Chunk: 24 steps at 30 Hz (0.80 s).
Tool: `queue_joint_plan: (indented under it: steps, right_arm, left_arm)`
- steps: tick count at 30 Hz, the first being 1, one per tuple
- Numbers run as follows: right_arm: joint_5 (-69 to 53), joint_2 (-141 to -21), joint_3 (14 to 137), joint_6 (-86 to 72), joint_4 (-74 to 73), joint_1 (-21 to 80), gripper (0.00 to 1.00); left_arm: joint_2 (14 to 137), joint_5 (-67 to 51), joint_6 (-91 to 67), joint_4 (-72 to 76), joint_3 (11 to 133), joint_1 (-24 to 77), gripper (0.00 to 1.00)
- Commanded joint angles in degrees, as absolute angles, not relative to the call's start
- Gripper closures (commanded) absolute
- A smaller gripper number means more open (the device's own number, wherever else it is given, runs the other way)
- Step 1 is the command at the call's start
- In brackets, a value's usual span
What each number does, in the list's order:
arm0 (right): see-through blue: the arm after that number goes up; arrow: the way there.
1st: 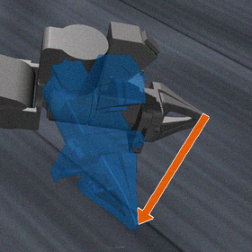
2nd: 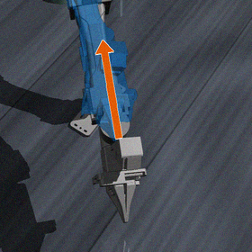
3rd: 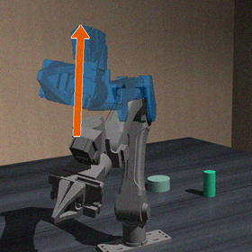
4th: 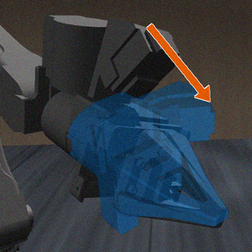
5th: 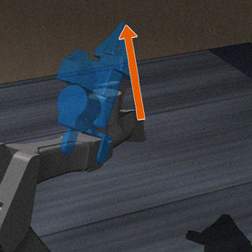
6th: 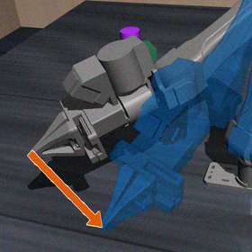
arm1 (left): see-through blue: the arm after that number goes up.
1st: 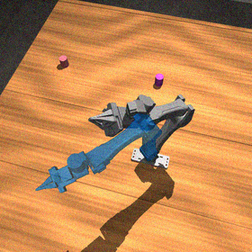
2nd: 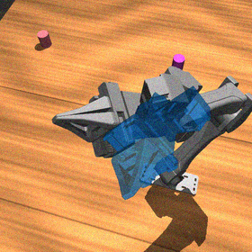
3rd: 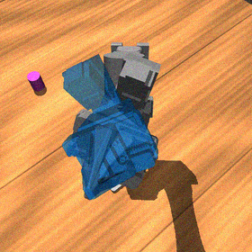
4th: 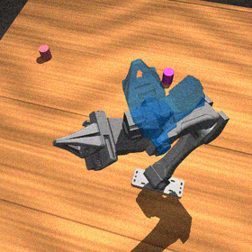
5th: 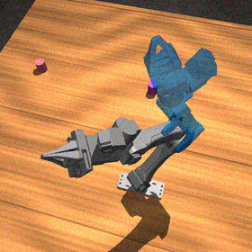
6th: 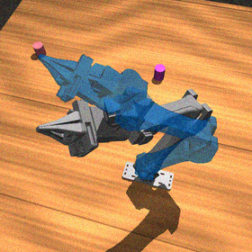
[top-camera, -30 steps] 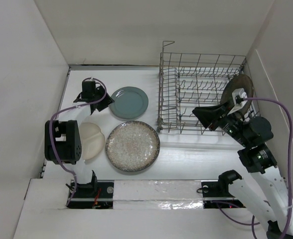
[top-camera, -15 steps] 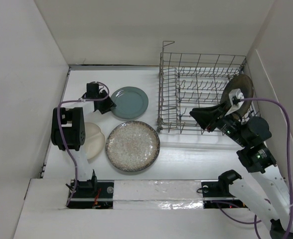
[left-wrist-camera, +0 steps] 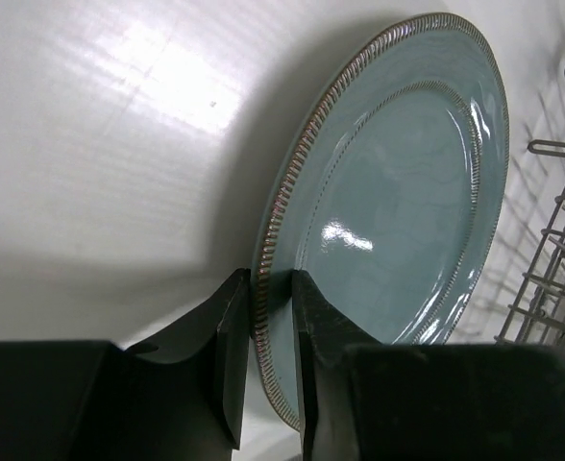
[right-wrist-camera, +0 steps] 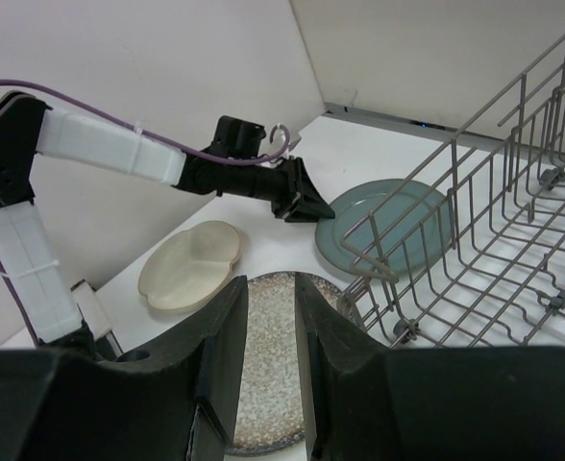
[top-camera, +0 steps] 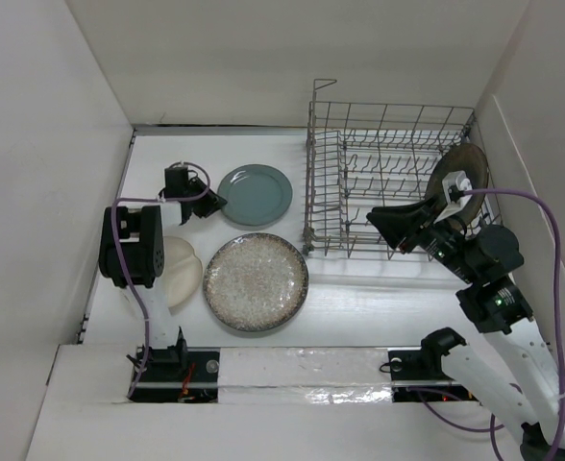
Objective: Load the plates into the dish rack
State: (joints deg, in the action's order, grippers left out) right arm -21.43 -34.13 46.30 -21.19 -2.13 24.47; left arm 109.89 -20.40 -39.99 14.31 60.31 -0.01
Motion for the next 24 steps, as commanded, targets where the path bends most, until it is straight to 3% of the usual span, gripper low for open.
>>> queue_joint_plan:
  steps: [1,9,24]
  right_arm:
    - [-20.92,-33.93,48.52,-20.57,0.18,25.66,0.68]
    - [-23.90,-38.14,48.87,-21.62,1.31,26.72,0.61]
    - [-15.38,-57.46,56.95,-19.25,5.98,42.97,0.47]
  left_arm:
    - [103.73,-18.81,-44.55,23.16,54.77,-1.75,1.00]
    - [91.24,-17.05,-44.30,27.95,51.77,-4.04,1.00]
    - [75.59,-19.77,-43.07,32.34,49.22,-7.56,1.00]
